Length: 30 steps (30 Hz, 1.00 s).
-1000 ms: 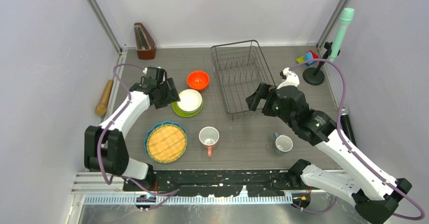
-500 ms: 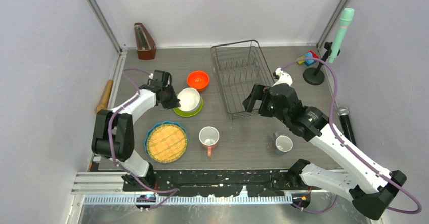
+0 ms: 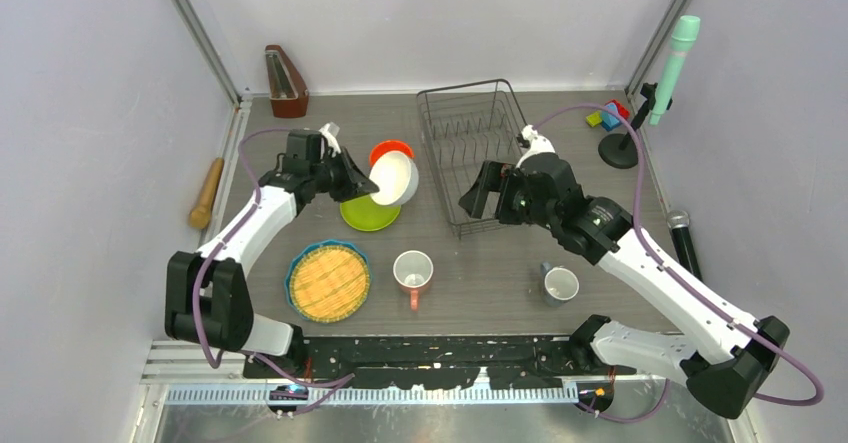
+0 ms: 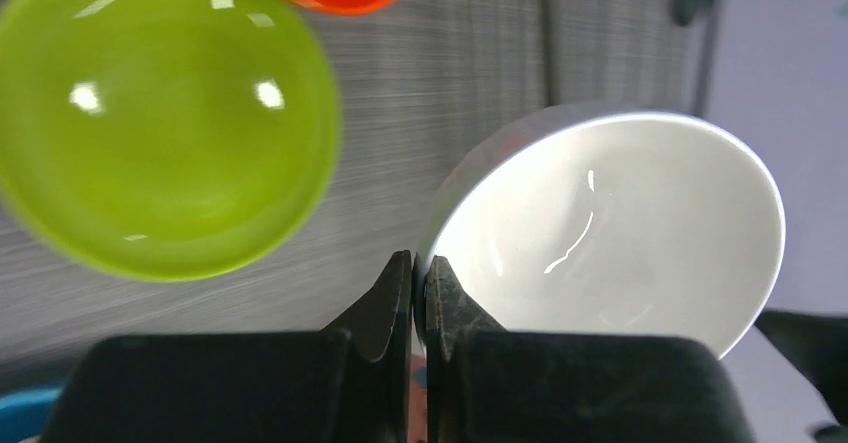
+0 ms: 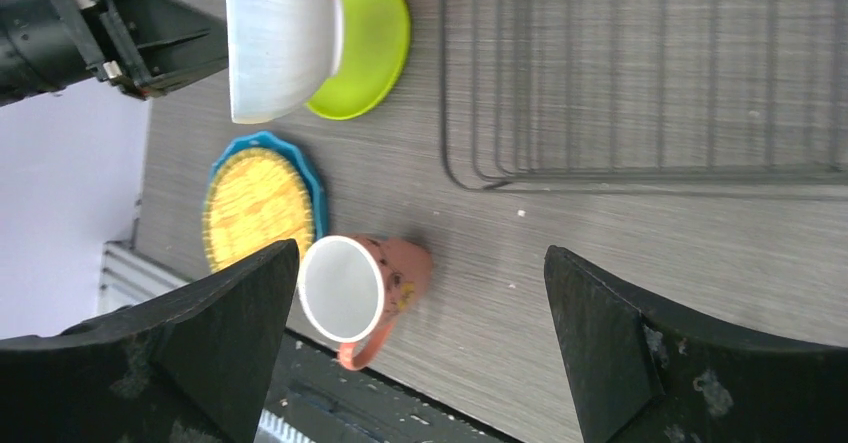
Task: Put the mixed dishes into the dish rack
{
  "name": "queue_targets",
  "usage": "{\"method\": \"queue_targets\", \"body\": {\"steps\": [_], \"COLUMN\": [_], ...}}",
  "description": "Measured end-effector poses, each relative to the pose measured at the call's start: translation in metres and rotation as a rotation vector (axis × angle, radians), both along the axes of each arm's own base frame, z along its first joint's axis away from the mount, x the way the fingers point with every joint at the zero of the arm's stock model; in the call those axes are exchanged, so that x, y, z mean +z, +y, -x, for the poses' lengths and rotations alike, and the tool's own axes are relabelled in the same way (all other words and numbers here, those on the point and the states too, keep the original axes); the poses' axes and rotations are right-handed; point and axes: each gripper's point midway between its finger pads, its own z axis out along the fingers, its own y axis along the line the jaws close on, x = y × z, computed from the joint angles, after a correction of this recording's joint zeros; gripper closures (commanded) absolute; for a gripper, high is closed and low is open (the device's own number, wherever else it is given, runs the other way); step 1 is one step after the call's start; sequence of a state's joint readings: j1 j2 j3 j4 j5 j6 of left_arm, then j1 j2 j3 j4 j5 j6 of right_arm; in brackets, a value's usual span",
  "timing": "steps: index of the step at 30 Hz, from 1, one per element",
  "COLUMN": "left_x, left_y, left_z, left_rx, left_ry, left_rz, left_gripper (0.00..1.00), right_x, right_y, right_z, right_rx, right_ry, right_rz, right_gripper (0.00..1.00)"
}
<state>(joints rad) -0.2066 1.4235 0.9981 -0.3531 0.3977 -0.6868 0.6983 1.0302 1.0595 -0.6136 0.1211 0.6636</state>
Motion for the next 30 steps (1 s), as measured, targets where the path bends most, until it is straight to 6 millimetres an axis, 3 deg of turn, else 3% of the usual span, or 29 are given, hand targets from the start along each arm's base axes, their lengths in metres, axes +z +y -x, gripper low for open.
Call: {"method": "queue_targets", "body": {"steps": [6, 10, 14, 19, 30], "left_x": [0.049, 0.070, 0.089, 0.097, 0.099], "left_y": [-0.036, -0.046, -0.052, -0.054, -0.058], "left_z": [0.004, 0.005, 0.005, 0.006, 0.011], "left_rx": [-0.109, -0.132, -0.152, -0.157, -0.173], "left_ry": [-0.056, -0.072, -0.103, -0.116, -0.096], "left_rz": [0.251, 0.344, 0.405, 0.428, 0.453], "left_gripper": [1.00, 1.00, 1.00, 1.00, 1.00], "right_x": [0.023, 0.048, 0.055, 0.044, 0.070], "right_y": [0.033, 0.058, 0.083, 0.100, 0.111], "right_z": [-0.002, -0.014, -0.032, -0.045, -0.049], "right_rx": [0.113, 0.145, 0.155, 0.156, 0.192], "right_ry": [-0.030, -0.090, -0.104, -0.094, -0.185], "right_rz": [-0.119, -0.249, -0.340, -0.354, -0.426], "right_gripper": [0.00, 0.00, 0.00, 0.00, 0.00]}}
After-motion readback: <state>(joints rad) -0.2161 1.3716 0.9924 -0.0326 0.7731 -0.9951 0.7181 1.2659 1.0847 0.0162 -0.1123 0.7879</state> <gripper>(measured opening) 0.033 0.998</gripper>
